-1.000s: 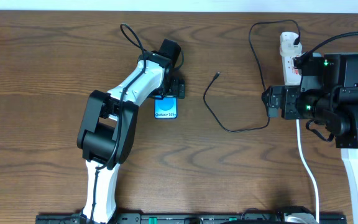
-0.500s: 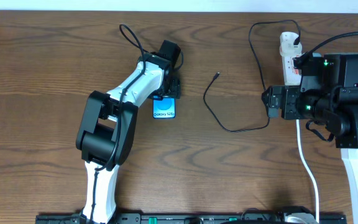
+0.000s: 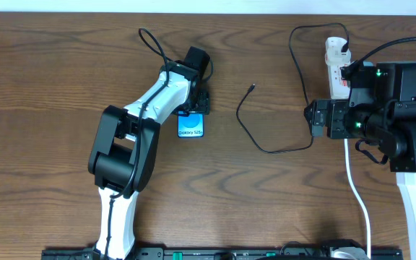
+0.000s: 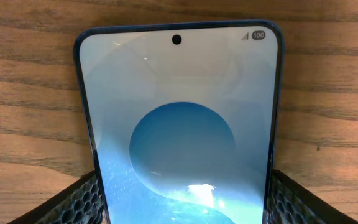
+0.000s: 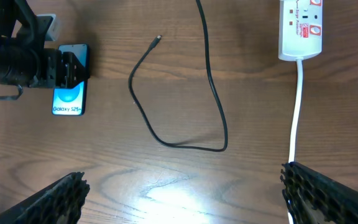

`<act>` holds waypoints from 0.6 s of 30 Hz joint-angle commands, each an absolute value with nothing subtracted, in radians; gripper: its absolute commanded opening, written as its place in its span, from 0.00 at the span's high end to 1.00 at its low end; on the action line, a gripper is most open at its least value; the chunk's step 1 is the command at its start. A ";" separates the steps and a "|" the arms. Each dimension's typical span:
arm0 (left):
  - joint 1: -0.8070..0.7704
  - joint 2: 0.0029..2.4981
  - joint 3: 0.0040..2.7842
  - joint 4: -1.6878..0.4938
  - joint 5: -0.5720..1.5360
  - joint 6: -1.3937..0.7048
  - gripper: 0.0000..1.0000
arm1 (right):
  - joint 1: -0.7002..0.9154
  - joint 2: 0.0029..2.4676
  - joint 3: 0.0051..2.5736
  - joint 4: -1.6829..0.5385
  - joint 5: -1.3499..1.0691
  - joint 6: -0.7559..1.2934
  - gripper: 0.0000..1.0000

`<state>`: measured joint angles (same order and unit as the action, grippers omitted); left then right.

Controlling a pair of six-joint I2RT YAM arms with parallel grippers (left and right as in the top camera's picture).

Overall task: Plug charger to phone and switch on socket
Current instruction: 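Lift the phone with the left gripper and tilt it upright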

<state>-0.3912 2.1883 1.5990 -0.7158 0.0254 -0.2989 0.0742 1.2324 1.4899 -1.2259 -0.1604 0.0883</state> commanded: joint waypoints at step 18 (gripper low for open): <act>-0.387 2.053 1.583 -0.722 0.063 -0.342 0.93 | 0.073 1.231 1.490 -1.226 -0.157 0.097 0.01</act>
<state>-0.3897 2.0926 1.5879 -0.7197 0.0540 -0.3145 0.0742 1.2324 1.4899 -1.2259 -0.1604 0.0883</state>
